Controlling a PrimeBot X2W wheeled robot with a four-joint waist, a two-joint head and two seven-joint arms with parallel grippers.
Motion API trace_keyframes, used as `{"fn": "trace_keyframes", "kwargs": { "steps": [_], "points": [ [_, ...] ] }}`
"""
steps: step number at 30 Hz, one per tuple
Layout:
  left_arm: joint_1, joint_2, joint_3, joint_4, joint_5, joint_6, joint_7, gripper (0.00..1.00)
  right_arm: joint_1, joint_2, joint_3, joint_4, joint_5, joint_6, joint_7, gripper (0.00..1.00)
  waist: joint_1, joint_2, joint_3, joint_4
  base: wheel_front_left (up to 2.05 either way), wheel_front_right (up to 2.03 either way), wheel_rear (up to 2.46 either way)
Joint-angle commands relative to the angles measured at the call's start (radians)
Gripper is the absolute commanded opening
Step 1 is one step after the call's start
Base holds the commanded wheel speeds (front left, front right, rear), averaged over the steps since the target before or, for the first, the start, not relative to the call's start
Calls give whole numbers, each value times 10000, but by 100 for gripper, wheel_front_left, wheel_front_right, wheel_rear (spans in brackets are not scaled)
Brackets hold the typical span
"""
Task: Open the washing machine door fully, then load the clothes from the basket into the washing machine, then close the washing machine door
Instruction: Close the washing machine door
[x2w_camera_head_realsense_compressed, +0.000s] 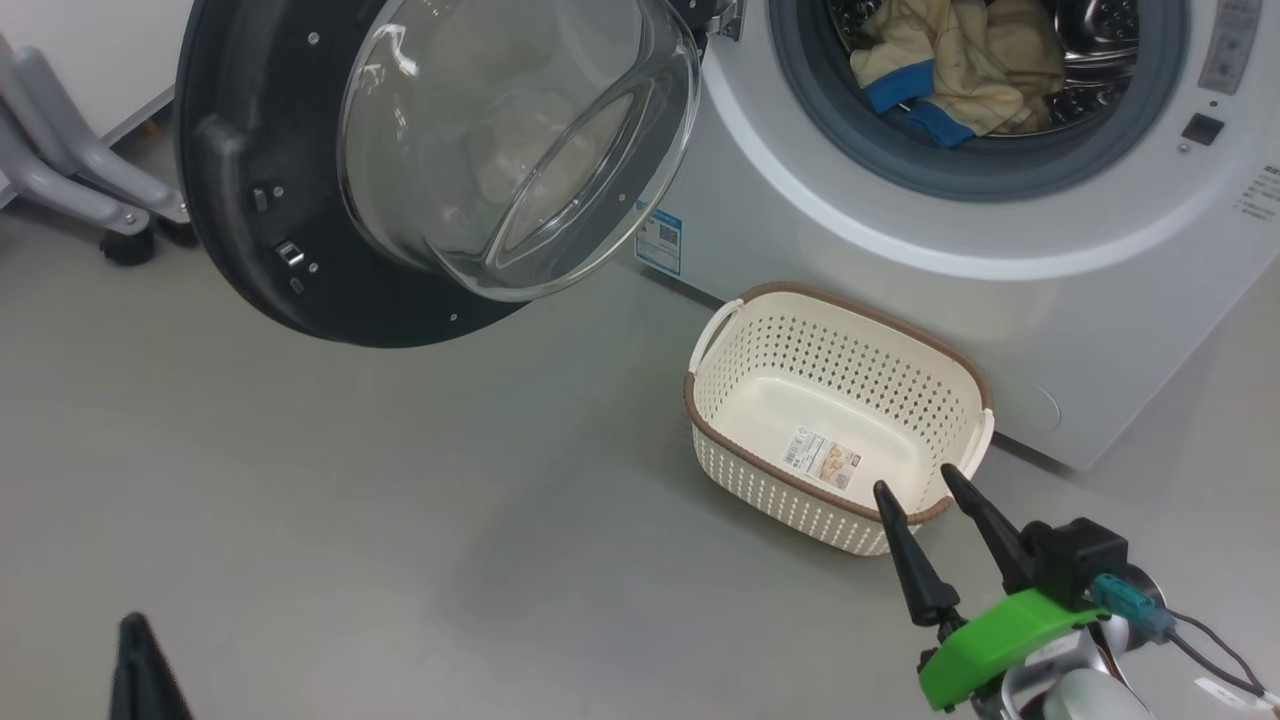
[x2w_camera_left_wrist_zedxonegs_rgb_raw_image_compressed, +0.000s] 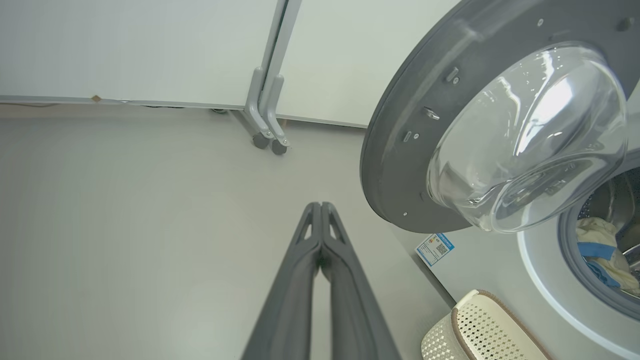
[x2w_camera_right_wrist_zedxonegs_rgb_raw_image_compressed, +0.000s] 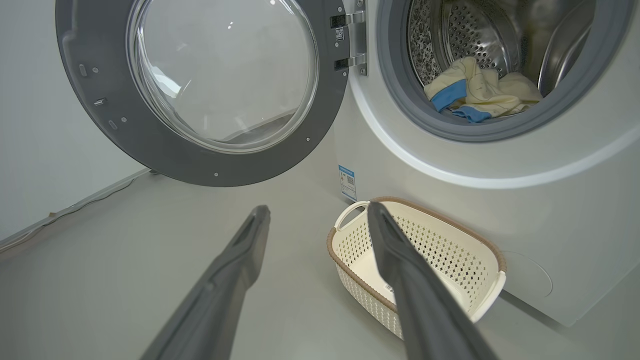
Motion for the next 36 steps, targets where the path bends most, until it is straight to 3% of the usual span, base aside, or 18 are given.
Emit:
{"fn": "trace_keyframes", "kwargs": {
  "steps": [1,9,14,25,31,36],
  "points": [
    [-385,81,491,-235,-192,-54,-69,0,-195,-33,117,-305,36,16,-96,100,0,0,-8,-2,0,0,0],
    [-1447,94,3365,445,-1361,-1275,-69,0,-3,116,-61,-352,-6,16,-96,100,0,0,-174,-76,0,0,0],
    [-2262,1051,4376,1352,-2271,-1524,12,0,125,207,-128,-412,-60,16,-96,100,0,0,-192,-225,0,0,0],
    [-4225,3684,5976,3577,-4732,-1447,1913,0,-2,241,-97,-383,-104,16,-96,100,0,0,49,-898,0,0,0],
    [-5374,4934,6422,4653,-5476,-991,2801,0,-74,160,-8,-353,-98,16,-96,100,0,0,180,-1350,0,0,0],
    [-6289,5558,6553,5057,-5773,-559,3081,0,-186,75,31,-343,-97,16,-96,100,0,0,341,-1613,0,0,0]
  ]
}}
